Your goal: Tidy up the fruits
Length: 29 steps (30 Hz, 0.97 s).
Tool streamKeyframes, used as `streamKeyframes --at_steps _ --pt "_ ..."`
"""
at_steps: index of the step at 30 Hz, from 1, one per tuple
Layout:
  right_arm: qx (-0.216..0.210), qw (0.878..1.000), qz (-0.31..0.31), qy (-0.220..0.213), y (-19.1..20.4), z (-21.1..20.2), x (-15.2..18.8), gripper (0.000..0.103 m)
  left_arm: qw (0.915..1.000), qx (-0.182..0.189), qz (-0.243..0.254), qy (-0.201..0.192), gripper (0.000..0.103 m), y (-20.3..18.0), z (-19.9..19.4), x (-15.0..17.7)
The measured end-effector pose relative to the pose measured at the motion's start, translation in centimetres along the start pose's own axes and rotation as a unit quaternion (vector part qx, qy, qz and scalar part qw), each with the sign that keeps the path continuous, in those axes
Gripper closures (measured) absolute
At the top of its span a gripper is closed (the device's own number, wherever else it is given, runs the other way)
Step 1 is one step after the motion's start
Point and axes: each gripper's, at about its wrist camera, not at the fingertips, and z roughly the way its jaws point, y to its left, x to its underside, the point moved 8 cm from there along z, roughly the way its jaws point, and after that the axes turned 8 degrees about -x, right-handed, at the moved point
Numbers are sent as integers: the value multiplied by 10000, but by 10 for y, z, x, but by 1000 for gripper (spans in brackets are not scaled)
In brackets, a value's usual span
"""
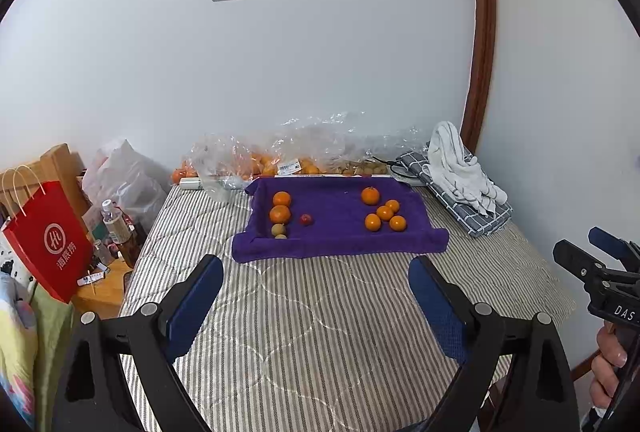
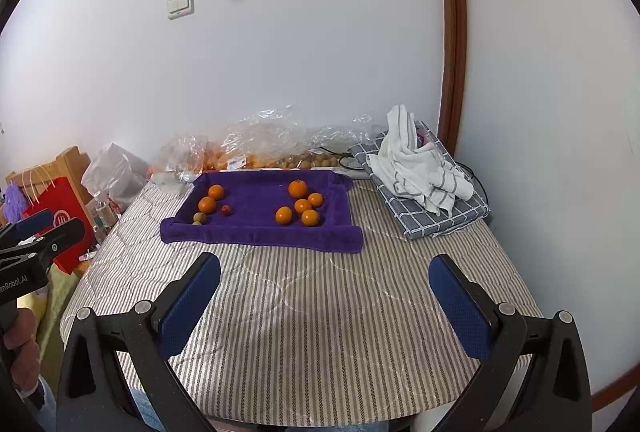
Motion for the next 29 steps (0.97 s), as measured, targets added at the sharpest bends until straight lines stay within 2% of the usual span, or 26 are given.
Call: streamKeyframes --at_steps 29 --pt "23 9999 -134 -30 1 0 -3 1 9999 -99 28 -79 9 3 4 -4"
